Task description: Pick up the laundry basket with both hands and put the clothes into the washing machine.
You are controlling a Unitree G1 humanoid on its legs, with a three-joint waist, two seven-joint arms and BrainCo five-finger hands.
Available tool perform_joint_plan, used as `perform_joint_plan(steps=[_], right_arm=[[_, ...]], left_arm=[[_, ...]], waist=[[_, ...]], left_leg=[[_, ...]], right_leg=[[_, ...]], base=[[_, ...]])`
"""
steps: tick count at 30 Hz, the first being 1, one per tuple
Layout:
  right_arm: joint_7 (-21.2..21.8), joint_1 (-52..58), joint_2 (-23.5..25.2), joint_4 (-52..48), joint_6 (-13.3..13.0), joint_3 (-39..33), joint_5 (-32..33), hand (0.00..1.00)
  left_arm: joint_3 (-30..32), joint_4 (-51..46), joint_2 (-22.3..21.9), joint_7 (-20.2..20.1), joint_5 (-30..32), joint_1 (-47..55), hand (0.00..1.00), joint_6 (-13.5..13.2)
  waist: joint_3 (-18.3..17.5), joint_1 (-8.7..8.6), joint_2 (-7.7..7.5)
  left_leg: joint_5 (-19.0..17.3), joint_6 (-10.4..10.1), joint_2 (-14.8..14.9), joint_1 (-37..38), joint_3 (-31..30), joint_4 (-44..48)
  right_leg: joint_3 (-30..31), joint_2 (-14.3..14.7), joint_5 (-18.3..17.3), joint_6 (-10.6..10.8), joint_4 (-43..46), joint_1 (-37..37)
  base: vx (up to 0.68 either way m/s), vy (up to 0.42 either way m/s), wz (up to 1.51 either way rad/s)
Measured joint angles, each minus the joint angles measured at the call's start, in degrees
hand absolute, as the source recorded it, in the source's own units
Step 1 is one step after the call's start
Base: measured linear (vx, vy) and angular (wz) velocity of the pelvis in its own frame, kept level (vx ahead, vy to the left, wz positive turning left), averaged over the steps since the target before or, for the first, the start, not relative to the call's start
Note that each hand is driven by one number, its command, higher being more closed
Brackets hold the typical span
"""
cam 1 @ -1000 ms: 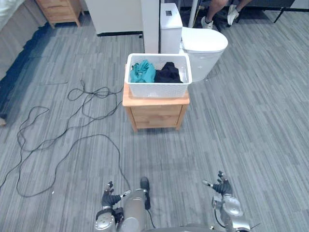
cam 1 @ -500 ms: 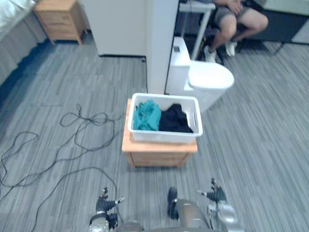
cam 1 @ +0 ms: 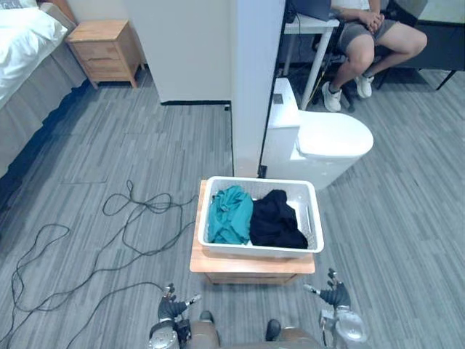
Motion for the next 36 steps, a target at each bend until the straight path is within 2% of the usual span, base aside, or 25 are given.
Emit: perform_joint_plan(steps=[5,8,10,13,16,19,20,23,25,28,33,34,35,36], right_arm=[[-0.1,-2.3,-3.6,-4.9,-0.3,-1.5,0.0,0.00],[-0.1,-5.3,-5.5,-4.8,-0.4,-1.2,0.0,0.00],[-0.2,-8.4,-6.2,-4.1,-0.3,-0.7,0.0,0.00],[-1.2,-15.0,-6.7,-0.3,-0.2,0.7,0.3,0.00],[-1.4,-23.4,-6.8,4.6,0.2,1.5,1.4,0.00],[-3.5,-37.5,-7.8,11.8,0.6,1.3,1.9,0.00],[-5.1,-45.8,-8.5,15.5,1.3,0.7,2.6,0.00],[-8.1,-58.3,-8.8,22.4,2.0,-1.4,3.8,0.00],[-9.9,-63.2,-8.9,26.3,2.9,-1.8,3.7,0.00],[-10.4,-65.8,-8.9,29.8,4.0,-2.7,2.9,0.00],[-10.0,-66.9,-8.6,31.7,5.2,-4.3,2.8,0.00],[-9.9,-66.9,-8.4,31.7,5.2,-4.3,2.8,1.00],[-9.9,-66.9,-8.4,31.7,5.2,-4.3,2.8,1.00],[-9.8,-66.9,-8.2,31.7,5.2,-4.3,2.9,1.00]], left_arm=[[0.0,-11.6,2.6,0.0,-2.1,0.2,0.00,-1.1],[-0.1,-12.4,4.1,0.1,-2.1,-2.1,0.00,-1.2],[-0.4,-12.3,4.5,0.3,-2.0,-4.3,0.00,-1.1],[-3.9,-11.4,5.6,1.2,-2.0,-10.0,0.00,-1.1],[-5.3,-7.2,5.5,3.2,-2.0,-19.0,0.00,-1.0],[-6.5,0.1,6.3,5.2,-1.9,-33.8,0.00,-0.9],[-6.5,4.5,7.2,6.4,-2.0,-41.8,0.00,-0.7],[-6.5,11.0,8.7,8.1,-1.9,-51.9,0.00,0.2],[-6.8,14.3,8.4,9.3,-1.4,-55.6,0.00,1.3],[-6.9,18.0,7.4,11.3,0.0,-59.3,0.00,2.2],[-5.6,19.8,7.6,10.5,3.6,-61.2,0.00,4.0],[-5.6,19.9,7.6,9.9,4.5,-61.2,0.00,4.4],[-4.7,20.1,7.6,9.3,5.2,-61.2,1.00,4.7],[-3.5,20.1,7.4,8.9,6.2,-61.2,1.00,5.1]], waist=[[-0.2,-0.16,-0.03],[-0.4,-0.46,0.02],[-0.4,-1.34,0.03],[-0.2,-1.55,0.22],[2.4,-1.61,0.67],[8.1,-1.85,0.79],[10.8,-2.36,0.76],[15.2,-2.94,0.67],[15.5,-3.12,0.75],[15.6,-3.21,0.74],[15.6,-3.15,0.73],[15.6,-3.17,0.72],[15.6,-3.10,0.71],[15.6,-3.10,0.71]], left_leg=[[1.0,0.5,-1.1,1.2,0.2,-2.6],[2.5,0.5,-1.4,1.7,0.3,-5.4],[3.6,0.6,-1.5,1.6,0.4,-7.0],[5.0,0.9,-1.7,0.4,1.2,-8.8],[6.1,1.7,-1.9,-1.9,2.5,-9.1],[6.2,1.9,-2.0,-8.2,3.6,-5.2],[6.2,1.9,-1.7,-11.9,3.9,-2.9],[6.1,2.1,-1.2,-14.7,4.9,-0.4],[5.9,2.3,-1.0,-16.7,5.2,0.9],[5.8,2.4,-0.7,-19.0,5.2,2.2],[4.9,3.3,-0.2,-22.2,6.2,4.8],[4.6,3.4,-0.1,-22.6,6.4,5.4],[4.2,3.5,0.1,-22.9,6.5,6.0],[3.9,3.5,0.2,-23.1,6.6,6.7]], right_leg=[[0.4,-0.5,0.3,0.6,-1.1,-0.1],[0.4,-0.4,0.8,0.7,-1.7,-0.6],[0.5,-0.3,1.2,0.7,-1.9,-1.5],[1.4,-0.1,2.9,0.7,-3.4,-3.3],[2.8,-0.3,4.7,0.8,-3.6,-5.9],[4.5,-0.8,6.8,0.9,-2.2,-11.8],[5.1,-0.8,8.0,0.9,-1.6,-14.9],[6.4,-0.6,9.5,0.9,-1.5,-17.2],[7.0,-0.5,9.9,1.0,-1.3,-19.0],[7.2,-0.2,10.1,0.8,-0.5,-21.1],[8.5,0.0,10.9,1.0,-0.5,-23.7],[8.6,0.0,11.0,1.0,-0.5,-23.9],[8.9,0.1,11.0,1.0,-0.5,-24.0],[9.0,0.2,11.0,1.0,-0.5,-24.1]], base=[[0.01,0.028,-0.02],[0.00,0.000,0.00],[-0.03,-0.004,-0.03],[-0.05,0.021,-0.15],[-0.09,0.045,-0.24],[-0.21,0.071,-0.22],[-0.18,0.036,-0.11],[-0.16,0.020,-0.18],[-0.11,-0.004,-0.16],[-0.04,-0.013,-0.05],[-0.03,0.002,-0.12],[-0.03,0.004,-0.09],[-0.03,0.002,-0.09],[-0.03,-0.003,-0.09]])
